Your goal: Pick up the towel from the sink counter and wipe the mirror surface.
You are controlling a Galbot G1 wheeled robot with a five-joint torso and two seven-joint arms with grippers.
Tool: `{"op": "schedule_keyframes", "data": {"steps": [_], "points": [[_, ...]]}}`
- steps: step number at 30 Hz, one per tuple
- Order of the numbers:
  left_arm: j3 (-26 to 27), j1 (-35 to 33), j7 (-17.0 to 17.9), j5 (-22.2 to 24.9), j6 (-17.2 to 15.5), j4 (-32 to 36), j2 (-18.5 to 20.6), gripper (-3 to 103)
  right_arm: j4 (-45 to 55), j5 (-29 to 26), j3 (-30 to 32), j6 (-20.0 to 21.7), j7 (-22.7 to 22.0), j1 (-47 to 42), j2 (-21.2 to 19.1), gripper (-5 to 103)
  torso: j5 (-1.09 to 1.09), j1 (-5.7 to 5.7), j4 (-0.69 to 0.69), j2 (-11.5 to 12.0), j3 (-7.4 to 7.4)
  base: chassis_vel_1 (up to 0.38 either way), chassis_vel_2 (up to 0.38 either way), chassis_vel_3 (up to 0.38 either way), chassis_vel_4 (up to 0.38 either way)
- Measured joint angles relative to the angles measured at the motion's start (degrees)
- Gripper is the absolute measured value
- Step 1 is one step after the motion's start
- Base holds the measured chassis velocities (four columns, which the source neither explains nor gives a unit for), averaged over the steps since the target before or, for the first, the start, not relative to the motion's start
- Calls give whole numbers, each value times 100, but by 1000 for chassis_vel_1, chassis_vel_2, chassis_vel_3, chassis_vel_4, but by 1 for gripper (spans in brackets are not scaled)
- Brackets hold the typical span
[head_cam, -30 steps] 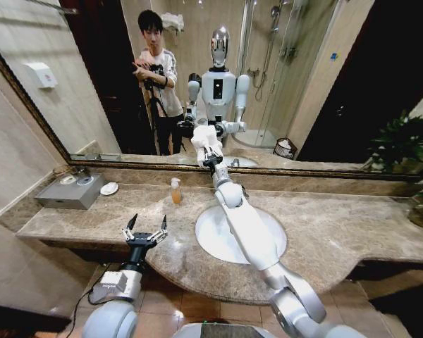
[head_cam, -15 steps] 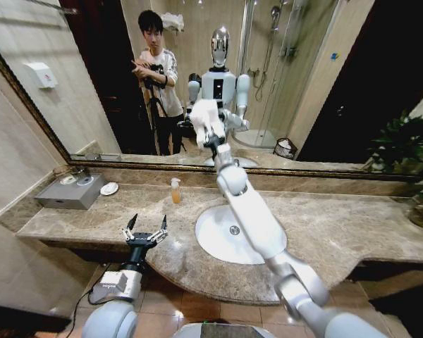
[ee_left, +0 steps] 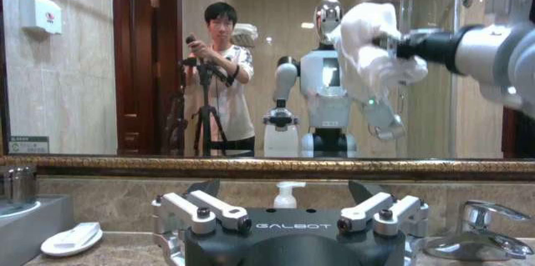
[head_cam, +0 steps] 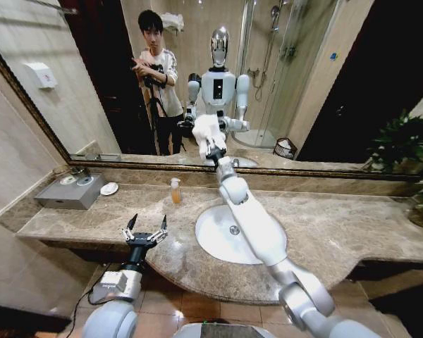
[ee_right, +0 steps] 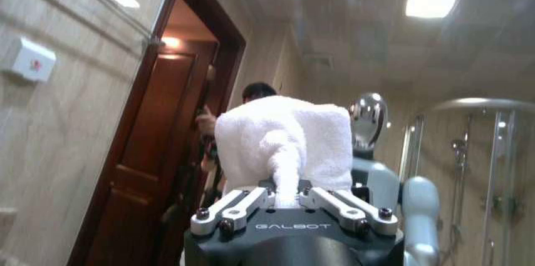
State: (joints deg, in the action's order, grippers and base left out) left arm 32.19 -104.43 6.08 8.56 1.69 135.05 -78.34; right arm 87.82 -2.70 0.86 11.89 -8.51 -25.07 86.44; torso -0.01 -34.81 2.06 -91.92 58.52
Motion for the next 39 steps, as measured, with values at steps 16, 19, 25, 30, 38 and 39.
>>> {"op": "schedule_keyframes", "data": {"steps": [16,19,25,30,38,39], "points": [[0,0,0,0,0,0,0,100,-430,196,7,-358,75,-526,46,9,0,0,0,1,1,0,0,0,0],[0,0,0,0,0,0,0,100,-201,132,36,-278,51,-280,8,9,0,0,1,0,0,0,0,0,0],[0,0,0,0,0,0,0,100,142,-98,101,-59,33,36,-72,9,0,0,0,0,0,0,0,0,0],[0,0,0,0,0,0,0,100,29,20,80,-108,96,-268,-80,9,2,0,0,0,0,0,0,0,0],[0,0,0,0,0,0,0,100,-245,434,130,-421,195,-865,-32,9,1,0,-1,0,0,0,0,0,0],[0,0,0,0,0,0,0,100,-238,442,129,-421,193,-827,-31,9,1,0,-1,0,0,0,0,0,0]]}}
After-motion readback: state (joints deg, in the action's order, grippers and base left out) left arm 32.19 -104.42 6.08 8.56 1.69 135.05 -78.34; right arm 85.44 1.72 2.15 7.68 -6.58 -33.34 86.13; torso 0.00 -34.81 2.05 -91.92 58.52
